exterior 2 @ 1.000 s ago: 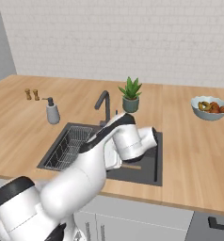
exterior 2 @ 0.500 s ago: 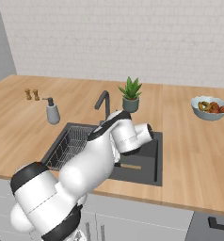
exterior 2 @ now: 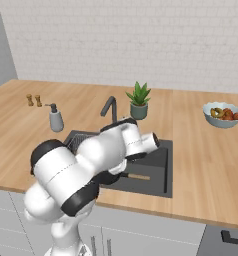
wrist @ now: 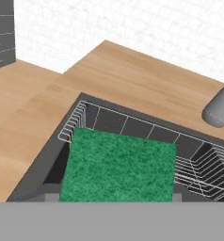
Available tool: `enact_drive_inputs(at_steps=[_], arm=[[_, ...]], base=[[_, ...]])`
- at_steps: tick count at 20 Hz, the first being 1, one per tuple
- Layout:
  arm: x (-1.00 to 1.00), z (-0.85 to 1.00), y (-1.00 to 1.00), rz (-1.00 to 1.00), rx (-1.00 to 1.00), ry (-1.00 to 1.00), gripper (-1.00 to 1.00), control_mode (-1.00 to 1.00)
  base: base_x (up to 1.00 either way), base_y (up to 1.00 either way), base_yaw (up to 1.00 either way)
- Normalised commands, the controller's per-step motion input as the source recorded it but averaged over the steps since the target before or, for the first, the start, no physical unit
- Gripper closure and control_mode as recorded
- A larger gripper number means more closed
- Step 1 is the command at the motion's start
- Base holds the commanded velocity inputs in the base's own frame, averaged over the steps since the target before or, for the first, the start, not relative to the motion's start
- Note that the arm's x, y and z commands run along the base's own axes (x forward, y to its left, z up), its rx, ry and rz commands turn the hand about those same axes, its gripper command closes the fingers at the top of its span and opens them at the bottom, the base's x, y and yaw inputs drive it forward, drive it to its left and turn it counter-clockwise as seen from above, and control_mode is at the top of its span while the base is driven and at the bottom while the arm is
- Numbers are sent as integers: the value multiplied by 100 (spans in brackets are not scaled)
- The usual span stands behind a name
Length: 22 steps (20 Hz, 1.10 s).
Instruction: Pick the pan and sponge and place them into the sink. Then turn on the water.
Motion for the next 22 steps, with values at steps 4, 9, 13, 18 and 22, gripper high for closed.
enact_drive_inputs(at_steps=[4,9,13,18,22], arm=[[48,-58,0,-4,0,11,100,-100],[50,-57,0,-3,0,11,100,-100],[46,-64,0,-2,0,10,100,-100],[39,-53,-13,0,4,2,100,-100],[33,-27,-10,0,7,0,100,-100]], base=[[0,0,0],[0,0,0],[0,0,0],[0,0,0],[0,0,0]])
